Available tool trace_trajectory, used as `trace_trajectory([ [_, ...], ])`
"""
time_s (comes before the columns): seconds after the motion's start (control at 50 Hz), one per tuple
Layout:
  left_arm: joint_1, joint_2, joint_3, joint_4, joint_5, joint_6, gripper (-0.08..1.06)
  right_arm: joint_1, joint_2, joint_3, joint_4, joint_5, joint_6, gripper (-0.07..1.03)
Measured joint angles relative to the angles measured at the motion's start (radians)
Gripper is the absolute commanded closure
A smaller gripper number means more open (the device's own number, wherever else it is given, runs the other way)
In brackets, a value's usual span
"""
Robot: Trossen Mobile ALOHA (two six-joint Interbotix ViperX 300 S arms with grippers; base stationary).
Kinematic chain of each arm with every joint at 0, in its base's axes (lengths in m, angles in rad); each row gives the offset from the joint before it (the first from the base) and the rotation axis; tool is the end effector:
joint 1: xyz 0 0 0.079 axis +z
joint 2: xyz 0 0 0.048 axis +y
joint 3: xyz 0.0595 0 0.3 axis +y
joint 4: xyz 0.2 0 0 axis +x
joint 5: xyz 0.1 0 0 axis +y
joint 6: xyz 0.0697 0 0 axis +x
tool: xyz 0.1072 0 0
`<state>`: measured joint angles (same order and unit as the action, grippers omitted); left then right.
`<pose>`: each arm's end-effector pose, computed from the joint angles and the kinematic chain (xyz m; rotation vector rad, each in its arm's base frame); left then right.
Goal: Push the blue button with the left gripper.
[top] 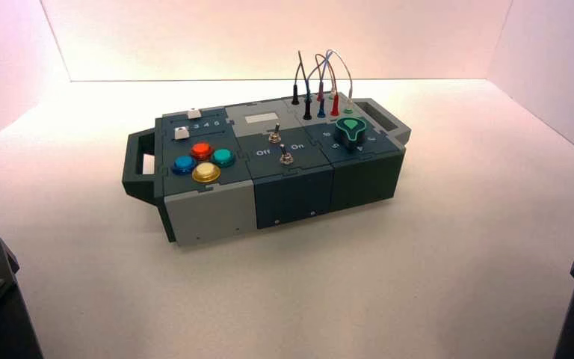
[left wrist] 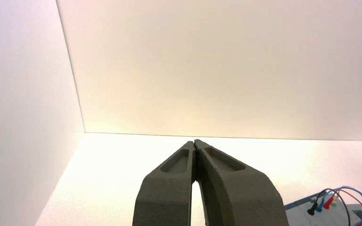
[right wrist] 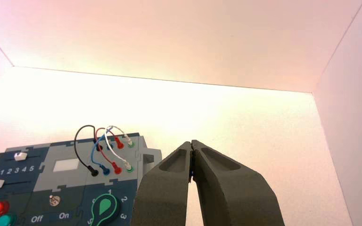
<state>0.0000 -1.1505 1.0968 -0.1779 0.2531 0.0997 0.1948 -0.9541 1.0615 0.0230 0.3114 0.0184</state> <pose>0.2233 -0.0078 0.2855 -0.0767 0.1971 -0.0371 0.2446 0.0495 0.2450 0.0003 0.4215 0.1904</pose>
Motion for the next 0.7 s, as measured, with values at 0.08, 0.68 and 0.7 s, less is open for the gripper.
trace_trajectory([
  [0.08, 0.002, 0.000, 0.000, 0.000, 0.000, 0.000, 1.01, 0.000, 0.000, 0.000, 0.000, 0.000, 0.000, 0.99],
  [0.68, -0.054, 0.104, -0.028, 0.002, 0.080, 0.028, 1.01, 0.002, 0.015, -0.002, 0.003, 0.003, 0.000, 0.99],
  [0.7, -0.077, 0.127, -0.040, 0.002, 0.106, 0.032, 1.01, 0.002, 0.017, -0.002, 0.003, 0.005, 0.000, 0.99],
])
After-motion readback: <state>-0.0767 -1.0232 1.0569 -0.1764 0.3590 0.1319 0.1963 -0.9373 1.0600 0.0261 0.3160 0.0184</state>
